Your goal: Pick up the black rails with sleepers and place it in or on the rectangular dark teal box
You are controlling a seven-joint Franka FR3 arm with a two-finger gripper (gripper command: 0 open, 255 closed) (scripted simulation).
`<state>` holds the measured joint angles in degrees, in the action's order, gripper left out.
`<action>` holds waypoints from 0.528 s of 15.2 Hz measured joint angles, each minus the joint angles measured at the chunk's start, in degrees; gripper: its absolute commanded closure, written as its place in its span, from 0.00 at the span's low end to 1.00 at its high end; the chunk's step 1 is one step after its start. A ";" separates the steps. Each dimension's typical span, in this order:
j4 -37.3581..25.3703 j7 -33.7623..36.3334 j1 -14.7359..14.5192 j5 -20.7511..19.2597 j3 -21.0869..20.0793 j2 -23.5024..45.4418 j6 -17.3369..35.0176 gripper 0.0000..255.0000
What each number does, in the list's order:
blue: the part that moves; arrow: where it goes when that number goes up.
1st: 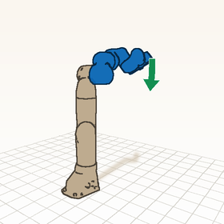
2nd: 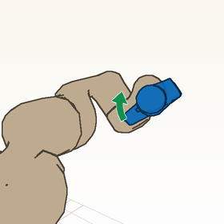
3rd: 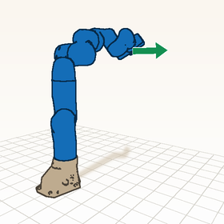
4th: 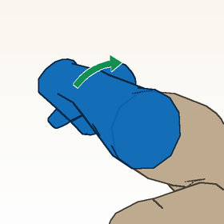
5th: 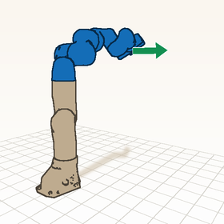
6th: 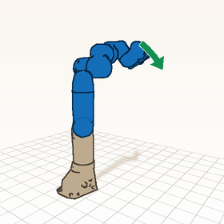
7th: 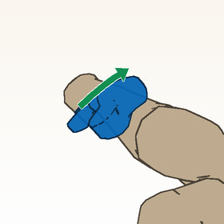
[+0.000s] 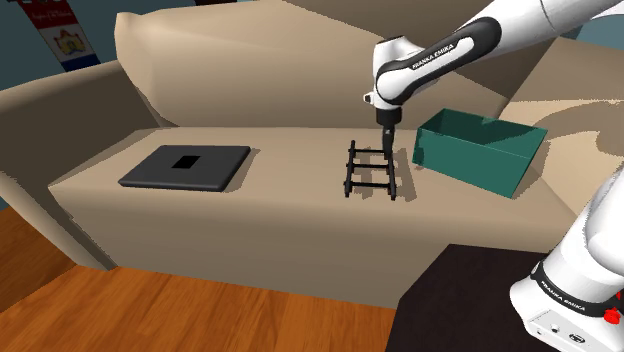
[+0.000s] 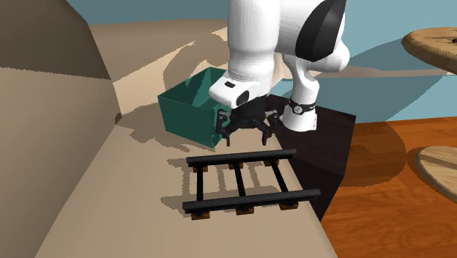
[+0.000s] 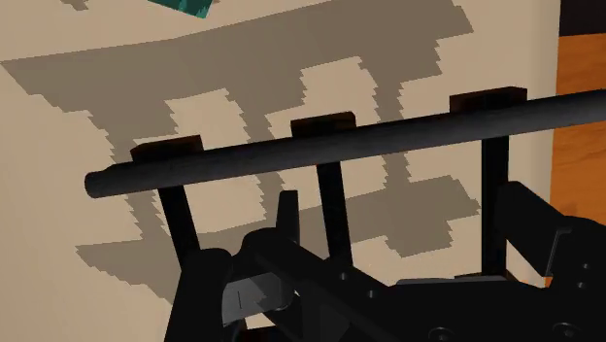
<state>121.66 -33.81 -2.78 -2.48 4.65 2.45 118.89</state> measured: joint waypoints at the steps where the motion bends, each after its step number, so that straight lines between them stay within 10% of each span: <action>1: -1.70 -0.94 -0.10 0.39 -0.16 2.75 1.09 0.00; 8: -9.19 -5.45 -0.19 1.91 -1.25 13.69 4.65 0.00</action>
<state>112.47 -39.26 -2.97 -0.57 3.40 16.14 123.54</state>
